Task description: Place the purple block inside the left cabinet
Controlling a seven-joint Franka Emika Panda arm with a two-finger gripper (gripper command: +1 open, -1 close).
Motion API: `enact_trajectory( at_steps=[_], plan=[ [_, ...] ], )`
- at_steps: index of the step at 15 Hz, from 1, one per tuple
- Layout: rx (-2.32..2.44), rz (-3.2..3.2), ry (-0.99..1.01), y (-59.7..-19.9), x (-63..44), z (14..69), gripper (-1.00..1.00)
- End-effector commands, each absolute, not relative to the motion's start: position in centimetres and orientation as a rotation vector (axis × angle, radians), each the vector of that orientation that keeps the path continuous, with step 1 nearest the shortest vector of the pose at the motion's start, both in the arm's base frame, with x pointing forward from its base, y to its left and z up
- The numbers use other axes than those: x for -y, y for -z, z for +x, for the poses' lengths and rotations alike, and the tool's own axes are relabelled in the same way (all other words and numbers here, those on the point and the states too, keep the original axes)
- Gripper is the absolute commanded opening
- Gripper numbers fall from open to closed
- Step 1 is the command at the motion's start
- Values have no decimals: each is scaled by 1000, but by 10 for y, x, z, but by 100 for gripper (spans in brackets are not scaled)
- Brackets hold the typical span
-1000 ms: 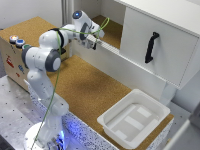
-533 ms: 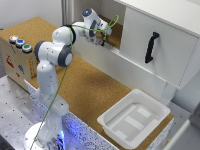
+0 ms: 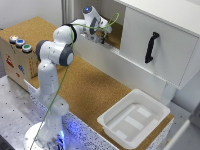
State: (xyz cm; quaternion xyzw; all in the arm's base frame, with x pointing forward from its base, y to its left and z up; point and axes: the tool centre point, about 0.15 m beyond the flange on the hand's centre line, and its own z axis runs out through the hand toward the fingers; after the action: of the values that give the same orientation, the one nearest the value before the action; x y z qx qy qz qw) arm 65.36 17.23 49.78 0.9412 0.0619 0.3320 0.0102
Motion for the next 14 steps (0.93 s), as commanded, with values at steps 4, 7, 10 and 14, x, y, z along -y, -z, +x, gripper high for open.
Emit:
enact_trajectory(
  at_steps=[4,7,10,14],
  plan=[
    [-39,2843,-999,-515,-176,569,100],
    [-41,2886,-917,-517,-173,524,100],
    [-127,2938,-923,-513,-158,488,100],
    [-326,3035,-947,-499,-122,450,100]
  ],
)
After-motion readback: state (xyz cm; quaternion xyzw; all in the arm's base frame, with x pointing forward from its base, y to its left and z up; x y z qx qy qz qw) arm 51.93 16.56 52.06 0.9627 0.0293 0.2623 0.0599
